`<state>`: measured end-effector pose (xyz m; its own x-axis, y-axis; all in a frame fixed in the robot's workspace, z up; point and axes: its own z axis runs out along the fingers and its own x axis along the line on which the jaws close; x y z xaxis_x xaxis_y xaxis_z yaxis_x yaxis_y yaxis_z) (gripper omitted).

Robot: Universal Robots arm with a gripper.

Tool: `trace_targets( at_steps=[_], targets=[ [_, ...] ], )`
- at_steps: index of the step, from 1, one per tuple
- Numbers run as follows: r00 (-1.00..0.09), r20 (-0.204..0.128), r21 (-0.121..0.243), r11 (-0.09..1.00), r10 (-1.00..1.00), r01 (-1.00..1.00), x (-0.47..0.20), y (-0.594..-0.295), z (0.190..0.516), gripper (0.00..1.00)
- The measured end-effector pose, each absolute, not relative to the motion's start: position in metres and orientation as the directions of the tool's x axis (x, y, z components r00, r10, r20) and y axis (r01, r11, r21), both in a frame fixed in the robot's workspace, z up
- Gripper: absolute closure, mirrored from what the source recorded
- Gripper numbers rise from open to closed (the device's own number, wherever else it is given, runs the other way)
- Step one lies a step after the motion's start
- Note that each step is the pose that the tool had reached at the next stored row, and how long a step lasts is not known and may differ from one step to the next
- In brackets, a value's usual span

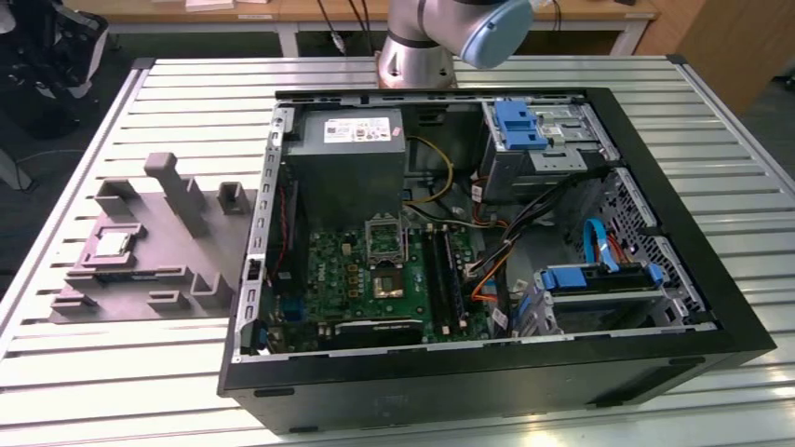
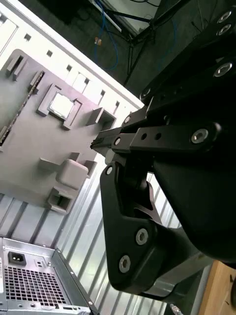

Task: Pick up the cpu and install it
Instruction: 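Reach for the cpu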

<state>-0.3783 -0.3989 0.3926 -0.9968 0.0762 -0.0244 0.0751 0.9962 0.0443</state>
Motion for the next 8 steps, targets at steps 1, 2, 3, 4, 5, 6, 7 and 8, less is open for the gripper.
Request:
trace_targets(
  at_steps=[1, 2, 3, 4, 5, 6, 7, 8],
  targets=[
    [-0.997, -0.024, 0.044, 0.996, 0.076, 0.075, -0.3817, -0.3989, 0.3926, 0.89],
    [-0.997, -0.024, 0.044, 0.996, 0.076, 0.075, -0.3825, -0.3989, 0.3926, 0.89],
    [-0.997, -0.024, 0.044, 0.996, 0.076, 0.075, -0.3834, -0.3989, 0.3926, 0.89],
    [-0.997, -0.024, 0.044, 0.996, 0.076, 0.075, -0.3842, -0.3989, 0.3926, 0.89],
    [-0.997, -0.024, 0.044, 0.996, 0.076, 0.075, -0.385, -0.399, 0.3926, 0.89],
    [-0.997, -0.024, 0.044, 0.996, 0.076, 0.075, -0.3858, -0.3989, 0.3926, 0.89],
    [-0.997, -0.024, 0.044, 0.996, 0.076, 0.075, -0.3866, -0.3989, 0.3926, 0.89],
    [-0.997, -0.024, 0.044, 0.996, 0.076, 0.075, -0.3876, -0.3989, 0.3926, 0.89]
  ],
)
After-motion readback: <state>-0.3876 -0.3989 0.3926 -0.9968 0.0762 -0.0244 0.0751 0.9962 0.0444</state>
